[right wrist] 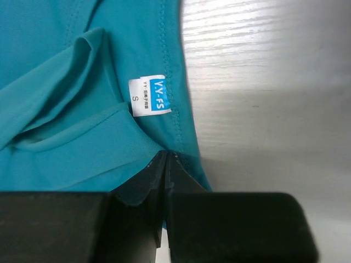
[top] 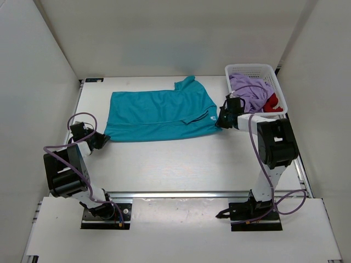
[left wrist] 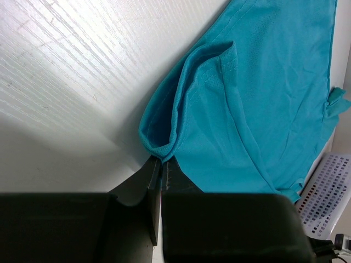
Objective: Fold and stack the t-shirts
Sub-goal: Fold the flattened tshirt in 1/3 of the way
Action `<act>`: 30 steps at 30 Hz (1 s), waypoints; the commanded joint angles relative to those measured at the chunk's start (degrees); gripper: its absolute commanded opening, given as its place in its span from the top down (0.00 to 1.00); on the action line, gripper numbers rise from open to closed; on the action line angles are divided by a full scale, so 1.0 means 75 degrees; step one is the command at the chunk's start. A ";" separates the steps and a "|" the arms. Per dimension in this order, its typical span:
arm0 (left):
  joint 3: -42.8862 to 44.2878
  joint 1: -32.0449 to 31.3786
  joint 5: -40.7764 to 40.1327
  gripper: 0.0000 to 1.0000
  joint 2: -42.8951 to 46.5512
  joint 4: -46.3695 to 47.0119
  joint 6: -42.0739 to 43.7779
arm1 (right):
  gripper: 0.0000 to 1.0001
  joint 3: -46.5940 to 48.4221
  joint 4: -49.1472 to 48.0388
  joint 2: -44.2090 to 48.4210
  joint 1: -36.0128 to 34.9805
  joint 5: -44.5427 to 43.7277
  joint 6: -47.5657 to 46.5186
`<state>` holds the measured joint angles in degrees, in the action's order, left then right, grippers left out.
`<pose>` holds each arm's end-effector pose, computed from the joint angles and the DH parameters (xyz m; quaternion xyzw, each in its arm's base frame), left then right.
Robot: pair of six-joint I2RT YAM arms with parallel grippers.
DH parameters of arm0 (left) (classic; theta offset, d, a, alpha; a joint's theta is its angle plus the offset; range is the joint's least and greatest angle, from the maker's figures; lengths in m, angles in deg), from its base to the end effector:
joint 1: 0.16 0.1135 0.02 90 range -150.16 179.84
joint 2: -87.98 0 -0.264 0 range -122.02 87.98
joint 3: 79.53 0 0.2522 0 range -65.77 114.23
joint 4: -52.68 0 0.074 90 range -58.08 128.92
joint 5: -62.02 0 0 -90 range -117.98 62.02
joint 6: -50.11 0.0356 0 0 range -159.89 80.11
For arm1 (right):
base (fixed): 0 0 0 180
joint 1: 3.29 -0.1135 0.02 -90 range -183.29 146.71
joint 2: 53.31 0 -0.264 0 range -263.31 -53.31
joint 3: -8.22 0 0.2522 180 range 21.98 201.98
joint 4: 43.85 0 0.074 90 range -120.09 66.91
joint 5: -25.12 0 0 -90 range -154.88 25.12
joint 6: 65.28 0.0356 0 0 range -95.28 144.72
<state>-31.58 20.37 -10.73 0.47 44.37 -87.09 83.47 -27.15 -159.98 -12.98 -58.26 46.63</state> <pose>0.2616 0.0867 0.1365 -0.4694 0.7961 -0.2181 0.3135 0.3778 0.0687 0.1535 0.0787 0.9293 0.1490 0.3286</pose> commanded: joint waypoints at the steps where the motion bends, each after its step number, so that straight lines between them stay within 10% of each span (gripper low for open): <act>1: 0.0128 0.0039 -0.0039 1.00 0.0019 -0.0012 0.0094 | 1.00 0.0051 -0.0156 -0.0086 -0.0019 -0.0236 -0.0144; 8: 0.0292 0.0156 -0.0015 1.00 -0.0028 -0.0164 0.0129 | 1.00 0.0063 -0.0205 0.0231 -0.0055 -0.1079 -0.0390; 17: 0.0187 -0.0007 0.0019 1.00 0.0101 -0.0129 0.0177 | 0.68 -0.0019 0.0264 0.1531 -0.0828 -0.1584 -0.0402; 23: 0.0187 -0.0112 -0.0051 1.00 0.0136 -0.0129 0.0141 | 0.98 -0.0313 0.0147 0.1405 -0.1063 -0.0941 -0.0180; 30: -0.0024 0.0215 0.0113 1.00 0.0206 -0.0410 0.0211 | 1.00 -0.0474 0.0557 0.0430 -0.1087 -0.0284 0.0194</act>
<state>-31.23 20.59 -10.75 0.19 42.73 -86.28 81.83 -23.32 -157.01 -21.57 -62.15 45.51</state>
